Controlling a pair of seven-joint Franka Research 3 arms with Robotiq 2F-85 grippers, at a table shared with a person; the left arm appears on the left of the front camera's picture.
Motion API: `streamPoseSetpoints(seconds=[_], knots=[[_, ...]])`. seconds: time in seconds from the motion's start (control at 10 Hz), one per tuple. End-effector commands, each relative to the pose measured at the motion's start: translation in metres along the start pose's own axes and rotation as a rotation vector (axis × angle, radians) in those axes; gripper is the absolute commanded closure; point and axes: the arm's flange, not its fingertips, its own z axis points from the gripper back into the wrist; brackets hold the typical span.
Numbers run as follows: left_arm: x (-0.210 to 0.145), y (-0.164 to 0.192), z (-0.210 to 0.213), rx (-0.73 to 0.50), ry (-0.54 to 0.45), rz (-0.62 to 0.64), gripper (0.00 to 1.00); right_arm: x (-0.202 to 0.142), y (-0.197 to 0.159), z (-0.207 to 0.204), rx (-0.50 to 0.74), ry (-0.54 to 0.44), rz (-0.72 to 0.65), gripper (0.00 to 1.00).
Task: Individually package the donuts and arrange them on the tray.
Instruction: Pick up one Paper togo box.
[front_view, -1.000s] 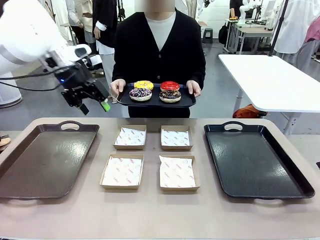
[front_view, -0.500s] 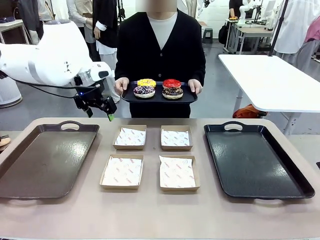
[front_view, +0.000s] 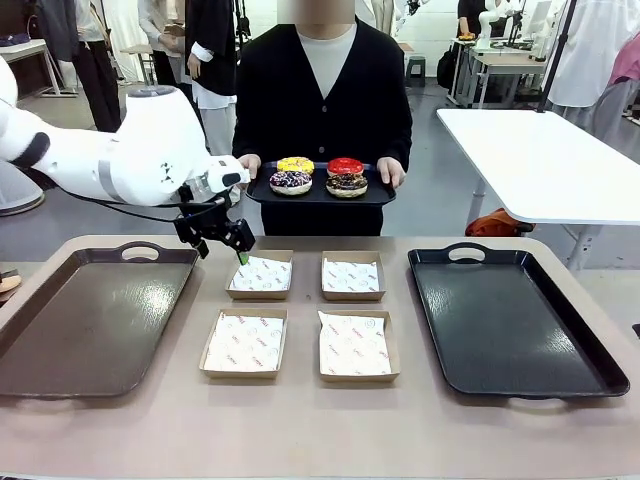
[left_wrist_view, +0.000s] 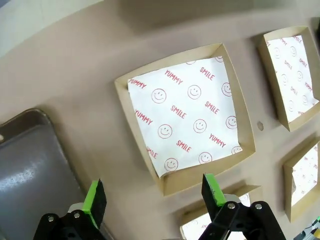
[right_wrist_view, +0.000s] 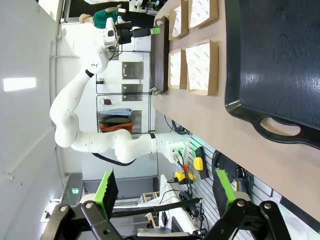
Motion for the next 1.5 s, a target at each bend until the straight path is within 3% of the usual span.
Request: streamPoseSetpoints(seconds=[0.0,0.5,1.4], knots=[[0.011,-0.006,-0.013,0.007,0.003,0.033,0.0,0.001,0.0,-0.001,0.0,-0.003,0.002,0.0],[0.02,-0.005,-0.039,0.005,0.029,0.065,0.0,0.001,0.0,-0.001,0.0,-0.003,0.002,0.0],[0.014,-0.001,-0.036,-0.017,0.037,0.03,0.0,0.001,0.0,-0.001,0.0,-0.003,0.002,0.0]])
